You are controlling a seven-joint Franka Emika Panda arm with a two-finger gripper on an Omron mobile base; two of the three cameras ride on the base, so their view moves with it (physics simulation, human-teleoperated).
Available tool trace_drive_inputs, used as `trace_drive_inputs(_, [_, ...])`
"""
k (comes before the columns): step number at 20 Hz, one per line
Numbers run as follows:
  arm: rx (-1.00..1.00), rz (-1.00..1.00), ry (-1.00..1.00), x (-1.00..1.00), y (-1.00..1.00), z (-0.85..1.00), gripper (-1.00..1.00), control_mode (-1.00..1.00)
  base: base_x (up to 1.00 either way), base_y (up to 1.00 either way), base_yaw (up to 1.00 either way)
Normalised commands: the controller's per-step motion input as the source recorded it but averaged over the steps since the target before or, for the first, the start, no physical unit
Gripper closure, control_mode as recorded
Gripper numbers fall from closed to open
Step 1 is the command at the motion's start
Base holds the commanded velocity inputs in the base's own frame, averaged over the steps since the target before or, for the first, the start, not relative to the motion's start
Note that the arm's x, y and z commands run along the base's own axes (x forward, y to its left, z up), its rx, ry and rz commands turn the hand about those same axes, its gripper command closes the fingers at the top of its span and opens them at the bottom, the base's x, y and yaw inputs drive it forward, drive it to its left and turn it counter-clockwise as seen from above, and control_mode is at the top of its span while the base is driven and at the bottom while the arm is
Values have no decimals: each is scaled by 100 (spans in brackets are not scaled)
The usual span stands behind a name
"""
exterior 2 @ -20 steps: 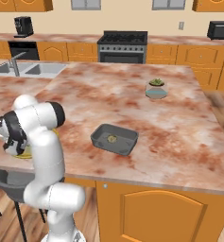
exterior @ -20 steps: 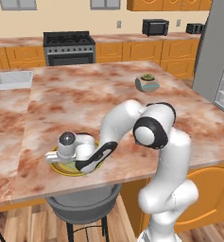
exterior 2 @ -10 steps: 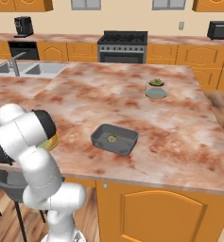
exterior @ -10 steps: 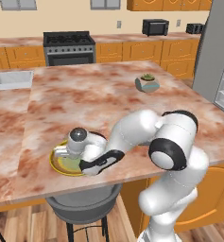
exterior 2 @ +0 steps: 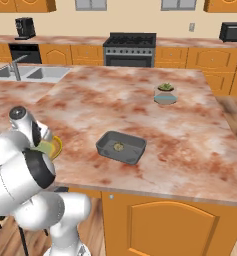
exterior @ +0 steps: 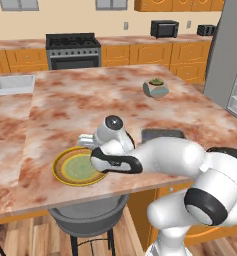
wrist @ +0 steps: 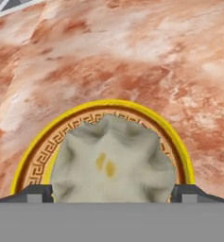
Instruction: Place two dumplings into each of the tupperware containers and then place the containers in the fridge.
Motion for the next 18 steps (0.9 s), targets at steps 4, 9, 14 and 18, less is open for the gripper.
trace_drive_inputs(4, [1,-11,0,1,-79,81,100,-100,0,0,0])
trace_drive_inputs(9, [0,-18,7,0,-83,51,100,-100,0,0,0])
trace_drive_inputs(14, [-1,-21,17,0,-80,35,100,-100,0,0,0])
trace_drive_inputs(18, [0,-19,23,-1,-98,3,100,-100,0,0,0])
